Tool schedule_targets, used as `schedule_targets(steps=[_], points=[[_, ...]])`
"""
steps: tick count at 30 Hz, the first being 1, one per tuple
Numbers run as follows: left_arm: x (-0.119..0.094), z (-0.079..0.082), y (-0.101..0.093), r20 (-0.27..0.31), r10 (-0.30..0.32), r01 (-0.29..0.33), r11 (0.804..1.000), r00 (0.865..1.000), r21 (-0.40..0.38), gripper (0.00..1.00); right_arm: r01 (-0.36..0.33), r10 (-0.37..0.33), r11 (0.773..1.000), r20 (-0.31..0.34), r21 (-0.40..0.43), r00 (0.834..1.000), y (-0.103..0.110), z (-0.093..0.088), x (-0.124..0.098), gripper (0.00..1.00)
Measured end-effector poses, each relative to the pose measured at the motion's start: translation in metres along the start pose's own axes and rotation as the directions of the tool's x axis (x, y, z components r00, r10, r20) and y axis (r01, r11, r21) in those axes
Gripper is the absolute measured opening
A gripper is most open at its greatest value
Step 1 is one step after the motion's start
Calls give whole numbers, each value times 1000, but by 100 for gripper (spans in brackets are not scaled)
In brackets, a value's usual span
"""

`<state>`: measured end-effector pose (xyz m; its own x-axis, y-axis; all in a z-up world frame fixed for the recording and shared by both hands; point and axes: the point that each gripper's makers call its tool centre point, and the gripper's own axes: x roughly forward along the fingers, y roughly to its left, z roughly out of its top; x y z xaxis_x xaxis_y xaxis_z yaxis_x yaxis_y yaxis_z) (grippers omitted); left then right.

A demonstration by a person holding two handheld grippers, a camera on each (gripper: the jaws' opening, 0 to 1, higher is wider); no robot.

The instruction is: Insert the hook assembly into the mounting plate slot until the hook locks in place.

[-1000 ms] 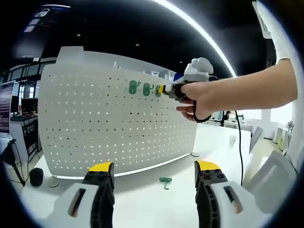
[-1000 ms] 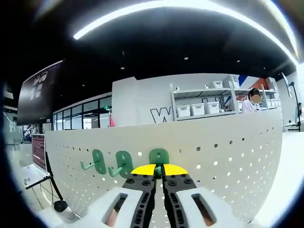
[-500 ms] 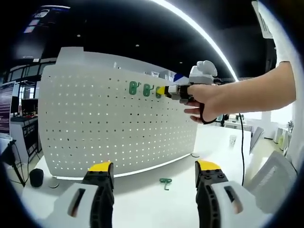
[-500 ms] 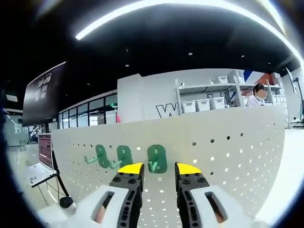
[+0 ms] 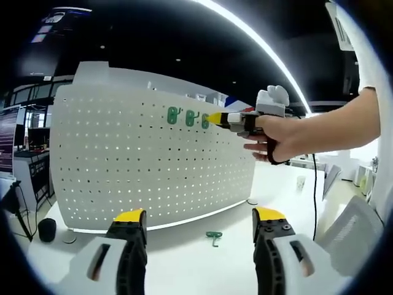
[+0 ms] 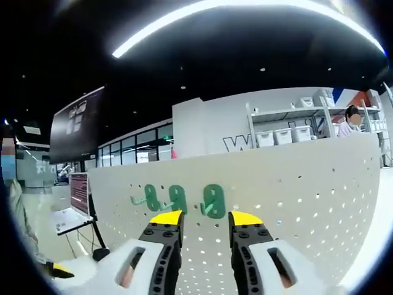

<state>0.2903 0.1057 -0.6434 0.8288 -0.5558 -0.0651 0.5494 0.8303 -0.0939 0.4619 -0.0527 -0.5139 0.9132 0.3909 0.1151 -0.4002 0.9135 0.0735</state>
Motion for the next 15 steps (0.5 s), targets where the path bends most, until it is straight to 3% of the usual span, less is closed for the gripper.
schedule_targets(steps=[3,4,15], points=[[1,1,-1,7,-2,2,1000,1000,-3,72,-70,70,997,-18,-10,997,9,-6,-5,31],[1,1,-1,7,-2,2,1000,1000,-4,73,-89,89,996,-19,20,996,12,-8,-6,33],[3,2,-4,4,-8,8,1000,1000,5,73,-136,136,990,-17,38,991,15,-12,-18,36]])
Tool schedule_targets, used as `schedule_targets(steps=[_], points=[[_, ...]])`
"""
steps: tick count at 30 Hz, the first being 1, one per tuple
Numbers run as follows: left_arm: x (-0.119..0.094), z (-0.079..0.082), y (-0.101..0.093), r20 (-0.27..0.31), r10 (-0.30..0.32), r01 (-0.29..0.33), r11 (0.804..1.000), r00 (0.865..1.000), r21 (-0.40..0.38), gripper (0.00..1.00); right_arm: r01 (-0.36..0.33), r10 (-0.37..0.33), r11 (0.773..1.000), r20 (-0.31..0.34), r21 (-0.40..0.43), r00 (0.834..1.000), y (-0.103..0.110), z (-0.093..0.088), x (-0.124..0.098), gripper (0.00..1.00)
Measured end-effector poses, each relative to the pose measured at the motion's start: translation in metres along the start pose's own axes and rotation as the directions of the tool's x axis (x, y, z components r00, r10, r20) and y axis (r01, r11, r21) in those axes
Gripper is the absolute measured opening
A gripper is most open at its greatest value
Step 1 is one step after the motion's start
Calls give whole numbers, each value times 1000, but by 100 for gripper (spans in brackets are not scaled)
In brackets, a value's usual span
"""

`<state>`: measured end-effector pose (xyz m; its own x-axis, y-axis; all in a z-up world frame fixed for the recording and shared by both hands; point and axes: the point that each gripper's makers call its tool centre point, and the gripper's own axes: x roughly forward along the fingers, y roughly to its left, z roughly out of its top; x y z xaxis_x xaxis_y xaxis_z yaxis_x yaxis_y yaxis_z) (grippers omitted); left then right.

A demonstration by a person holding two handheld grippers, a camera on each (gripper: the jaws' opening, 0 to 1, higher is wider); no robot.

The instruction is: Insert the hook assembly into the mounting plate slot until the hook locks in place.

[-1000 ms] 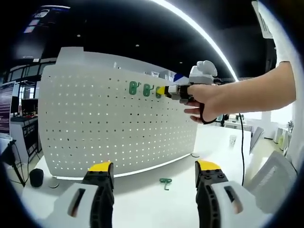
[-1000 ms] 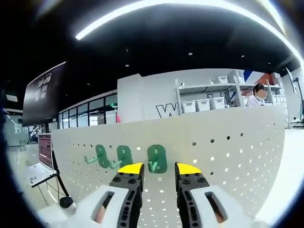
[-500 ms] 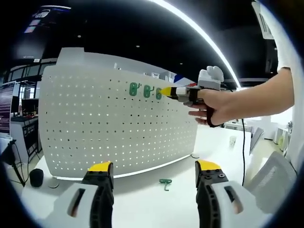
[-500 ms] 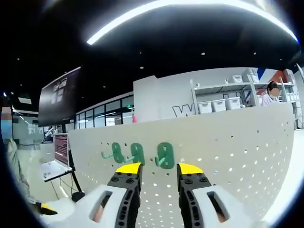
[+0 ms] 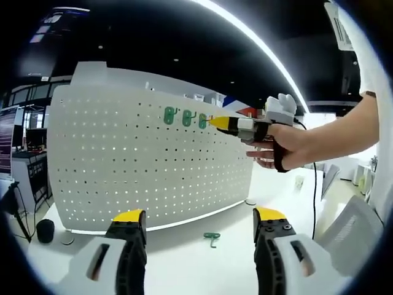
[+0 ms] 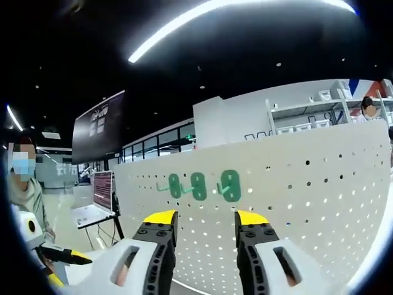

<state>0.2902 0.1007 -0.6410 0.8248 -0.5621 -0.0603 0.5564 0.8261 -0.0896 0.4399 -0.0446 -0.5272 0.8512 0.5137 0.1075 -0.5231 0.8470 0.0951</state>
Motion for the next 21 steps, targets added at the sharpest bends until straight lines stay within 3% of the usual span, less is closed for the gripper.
schedule_targets(steps=[14,21], points=[[-2,11,7,-2,3,-3,1000,1000,25,73,-93,93,996,16,17,996,10,5,-26,36],[-8,12,8,-8,5,-4,999,1000,48,73,-135,135,991,25,10,991,16,5,-59,35]])
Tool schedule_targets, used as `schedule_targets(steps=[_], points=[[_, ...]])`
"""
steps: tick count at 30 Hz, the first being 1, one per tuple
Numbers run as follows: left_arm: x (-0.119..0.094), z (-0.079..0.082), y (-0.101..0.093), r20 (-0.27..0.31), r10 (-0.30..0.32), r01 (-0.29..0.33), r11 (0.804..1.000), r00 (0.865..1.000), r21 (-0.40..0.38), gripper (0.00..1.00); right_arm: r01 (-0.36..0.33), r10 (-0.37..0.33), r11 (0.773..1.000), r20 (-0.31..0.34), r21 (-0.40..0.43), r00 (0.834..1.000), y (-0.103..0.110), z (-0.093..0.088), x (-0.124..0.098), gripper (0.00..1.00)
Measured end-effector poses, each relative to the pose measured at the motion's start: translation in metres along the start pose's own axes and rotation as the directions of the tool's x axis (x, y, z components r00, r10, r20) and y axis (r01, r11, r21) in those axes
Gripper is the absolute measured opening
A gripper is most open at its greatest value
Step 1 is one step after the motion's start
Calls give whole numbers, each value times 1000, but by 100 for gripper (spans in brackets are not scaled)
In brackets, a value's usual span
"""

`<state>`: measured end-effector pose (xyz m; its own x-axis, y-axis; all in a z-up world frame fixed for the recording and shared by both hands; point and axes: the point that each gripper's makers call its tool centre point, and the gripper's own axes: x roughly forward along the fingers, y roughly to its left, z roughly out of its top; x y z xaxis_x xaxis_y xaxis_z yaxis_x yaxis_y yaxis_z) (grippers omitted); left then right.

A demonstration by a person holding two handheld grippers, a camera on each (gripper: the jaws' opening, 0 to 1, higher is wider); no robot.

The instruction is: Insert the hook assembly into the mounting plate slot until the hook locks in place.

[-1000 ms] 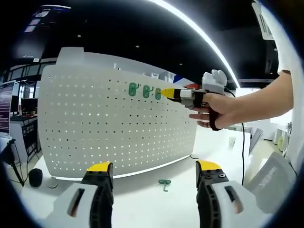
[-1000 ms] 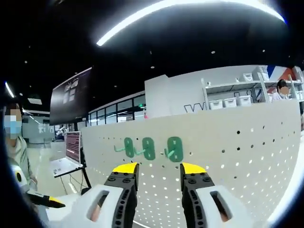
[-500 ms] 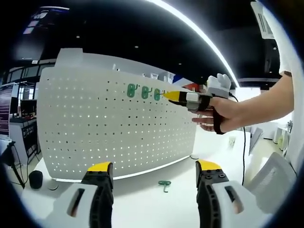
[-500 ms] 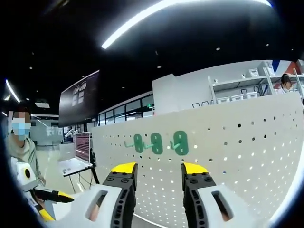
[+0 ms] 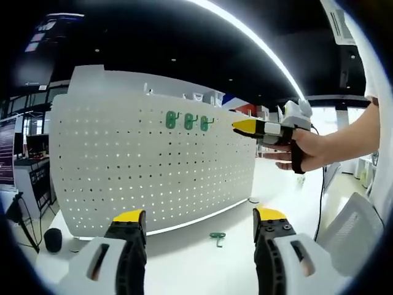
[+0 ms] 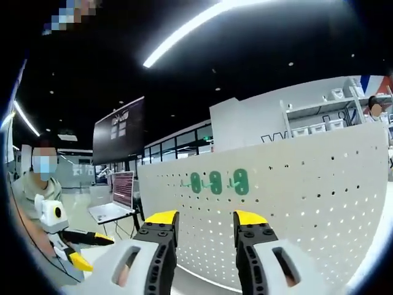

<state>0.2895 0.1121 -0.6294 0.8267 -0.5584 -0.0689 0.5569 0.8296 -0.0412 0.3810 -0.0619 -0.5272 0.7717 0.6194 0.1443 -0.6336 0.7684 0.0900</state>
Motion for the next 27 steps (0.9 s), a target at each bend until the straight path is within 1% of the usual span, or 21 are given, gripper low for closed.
schedule_targets(steps=[2,3,5,7,9,13,14,17,20,27], points=[[-1,-2,0,-11,2,-2,1000,1000,0,74,-2,2,1000,-5,-1,1000,1,-3,-7,35],[-2,-2,0,-12,3,-3,1000,1000,1,74,-6,6,1000,1,16,1000,2,-3,-10,36],[-2,-2,-1,-10,3,-3,1000,1000,1,74,-8,8,1000,-5,3,1000,5,-5,-16,36],[-3,-1,-1,-10,3,-3,1000,1000,1,74,-20,20,1000,-7,9,1000,9,-7,-21,37],[-4,2,-2,-5,1,-1,1000,1000,4,74,-28,28,1000,-21,2,999,12,-12,-27,37],[-5,5,-1,2,7,-7,1000,1000,9,74,-28,29,999,-33,29,999,13,-20,-46,38],[-6,7,-1,6,9,-9,1000,1000,8,74,-26,27,999,-36,32,999,13,-21,-48,38],[-7,6,1,1,18,-18,1000,1000,14,73,-22,24,999,-50,38,998,13,-29,-62,39],[-9,6,2,-1,21,-21,1000,1000,8,73,-21,24,999,-56,42,998,15,-31,-71,39],[-11,3,3,-11,25,-25,1000,1000,12,72,-16,19,999,-69,51,997,18,-40,-86,40]])
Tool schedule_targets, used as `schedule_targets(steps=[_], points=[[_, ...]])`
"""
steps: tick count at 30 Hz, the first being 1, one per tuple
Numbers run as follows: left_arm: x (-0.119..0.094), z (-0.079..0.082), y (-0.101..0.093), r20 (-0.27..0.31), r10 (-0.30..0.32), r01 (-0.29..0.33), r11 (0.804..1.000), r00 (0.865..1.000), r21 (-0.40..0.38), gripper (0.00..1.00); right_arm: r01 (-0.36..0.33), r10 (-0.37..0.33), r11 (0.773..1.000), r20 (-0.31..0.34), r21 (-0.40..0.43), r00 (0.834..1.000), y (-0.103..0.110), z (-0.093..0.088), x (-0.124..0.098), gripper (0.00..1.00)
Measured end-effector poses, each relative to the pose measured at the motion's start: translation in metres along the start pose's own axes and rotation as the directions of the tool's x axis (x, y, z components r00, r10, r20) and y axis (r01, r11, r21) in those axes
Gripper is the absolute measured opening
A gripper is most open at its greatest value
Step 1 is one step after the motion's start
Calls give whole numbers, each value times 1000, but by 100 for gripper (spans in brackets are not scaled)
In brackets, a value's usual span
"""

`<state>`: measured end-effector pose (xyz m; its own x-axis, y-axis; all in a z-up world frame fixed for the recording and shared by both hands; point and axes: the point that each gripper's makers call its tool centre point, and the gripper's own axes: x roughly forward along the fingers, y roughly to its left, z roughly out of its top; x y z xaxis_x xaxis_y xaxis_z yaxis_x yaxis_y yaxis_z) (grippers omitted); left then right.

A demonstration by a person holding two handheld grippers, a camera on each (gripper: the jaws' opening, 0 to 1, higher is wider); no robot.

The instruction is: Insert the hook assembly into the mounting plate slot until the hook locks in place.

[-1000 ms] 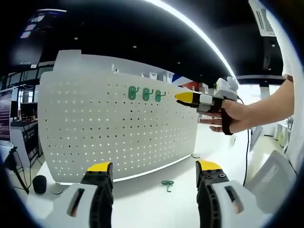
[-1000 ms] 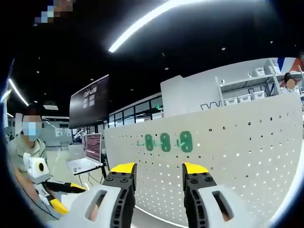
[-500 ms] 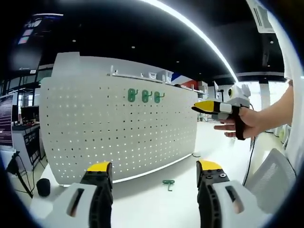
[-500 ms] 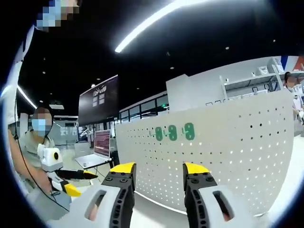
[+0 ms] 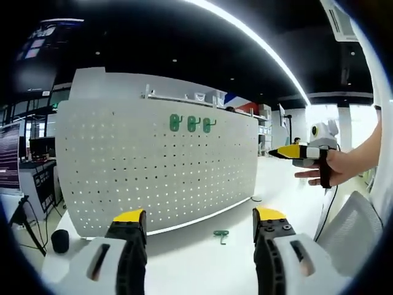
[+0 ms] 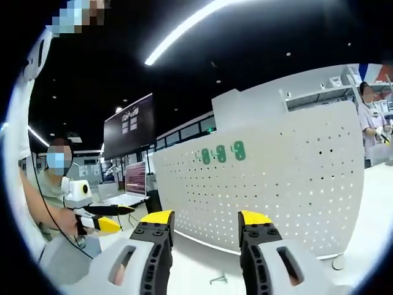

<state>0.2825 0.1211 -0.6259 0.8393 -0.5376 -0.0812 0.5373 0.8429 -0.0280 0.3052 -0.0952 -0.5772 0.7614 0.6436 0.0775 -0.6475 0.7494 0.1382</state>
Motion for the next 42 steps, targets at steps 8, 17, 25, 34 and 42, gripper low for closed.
schedule_targets(steps=[8,17,25,34,42], points=[[1,-2,-3,-8,-17,17,1000,1000,1,73,-9,9,1000,-23,-5,1000,5,-11,-13,40],[0,-3,-5,-4,-31,31,999,1000,-23,74,-11,10,1000,-45,-2,999,9,-21,-23,41],[-2,-4,-6,2,-40,40,999,999,-20,74,-15,16,1000,-55,7,998,16,-30,-28,42],[-6,-4,-1,0,-32,32,999,999,-27,74,-1,3,1000,-57,30,998,14,-38,-33,41],[-8,-6,-2,-8,-30,29,999,1000,-27,75,-1,3,999,-53,34,999,14,-37,-34,41]])
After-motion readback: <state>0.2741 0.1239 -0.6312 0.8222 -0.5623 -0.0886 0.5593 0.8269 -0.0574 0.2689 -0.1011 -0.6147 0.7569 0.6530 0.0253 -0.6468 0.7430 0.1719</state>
